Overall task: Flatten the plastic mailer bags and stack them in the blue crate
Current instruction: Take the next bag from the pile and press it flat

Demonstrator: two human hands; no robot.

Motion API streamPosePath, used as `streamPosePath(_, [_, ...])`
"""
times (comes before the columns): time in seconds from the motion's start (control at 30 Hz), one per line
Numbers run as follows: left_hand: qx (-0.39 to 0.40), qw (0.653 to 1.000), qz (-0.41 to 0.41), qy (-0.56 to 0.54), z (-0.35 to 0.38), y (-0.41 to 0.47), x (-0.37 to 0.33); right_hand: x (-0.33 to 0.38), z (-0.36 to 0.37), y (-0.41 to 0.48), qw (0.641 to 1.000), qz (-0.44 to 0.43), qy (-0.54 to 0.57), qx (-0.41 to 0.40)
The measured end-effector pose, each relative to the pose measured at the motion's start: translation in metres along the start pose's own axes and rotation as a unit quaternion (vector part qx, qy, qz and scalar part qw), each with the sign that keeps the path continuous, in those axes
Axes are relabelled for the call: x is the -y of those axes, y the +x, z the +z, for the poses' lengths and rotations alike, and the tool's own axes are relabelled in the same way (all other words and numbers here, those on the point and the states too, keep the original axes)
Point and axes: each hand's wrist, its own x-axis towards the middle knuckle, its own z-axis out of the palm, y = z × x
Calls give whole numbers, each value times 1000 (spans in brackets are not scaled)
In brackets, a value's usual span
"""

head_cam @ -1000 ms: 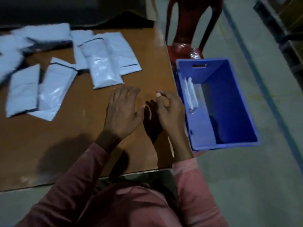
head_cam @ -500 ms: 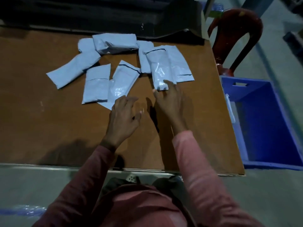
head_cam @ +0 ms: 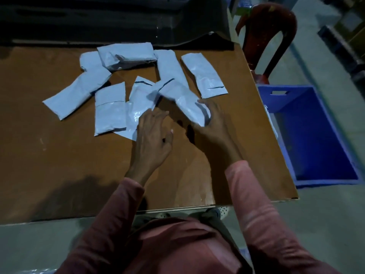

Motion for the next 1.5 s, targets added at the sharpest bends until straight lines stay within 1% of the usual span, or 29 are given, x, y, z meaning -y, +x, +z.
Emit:
streamPosePath(0.03, [-18,1000,18,7,0,-4,-3,-7,-9,-11,999,-29,7,18])
streamPosePath(0.07, [-27,999,33,18,1,-8,-4,-16,-18,-17,997,-62,-19,43])
streamPosePath(0.13, [-4,996,61,65,7,-17,1,-34,-36,-22,984,-101,-96,116])
streamPosePath(0.2, [47,990,67,116,16,-25,11,-44,-50,-25,963,-88,-184,179])
streamPosePath(0.23, [67,988,58,130,19,-27,15,-42,-54,-27,955,-73,-212,195])
streamPosePath(0.27, [75,987,45,136,20,-27,16,-36,-55,-29,952,-64,-229,193])
streamPosePath(0.3, [72,988,32,135,21,-25,13,-28,-55,-30,955,-60,-232,172])
streamPosePath(0.37, [54,990,21,129,21,-15,-1,-9,-46,-32,965,-60,-236,101])
streamPosePath(0.43, [57,988,43,136,25,1,-14,5,-25,-29,964,-70,-253,42])
streamPosePath(0.5, [88,984,62,140,34,15,-18,10,0,-27,960,-51,-273,23])
streamPosePath(0.57, [121,979,62,150,45,23,-9,8,21,-28,957,-27,-290,16])
streamPosePath(0.67, [136,970,67,188,56,24,11,-4,39,-32,950,-16,-310,-6])
streamPosePath(0.87, [121,956,108,243,62,22,25,-20,42,-29,928,-45,-368,-16])
streamPosePath(1.07, [137,952,108,250,64,23,28,-24,45,-29,917,-47,-395,-17])
streamPosePath(1.23, [148,952,108,244,65,24,30,-26,47,-28,913,-37,-406,-8])
streamPosePath(1.5, [153,953,97,242,69,25,32,-27,50,-28,918,-17,-396,-12])
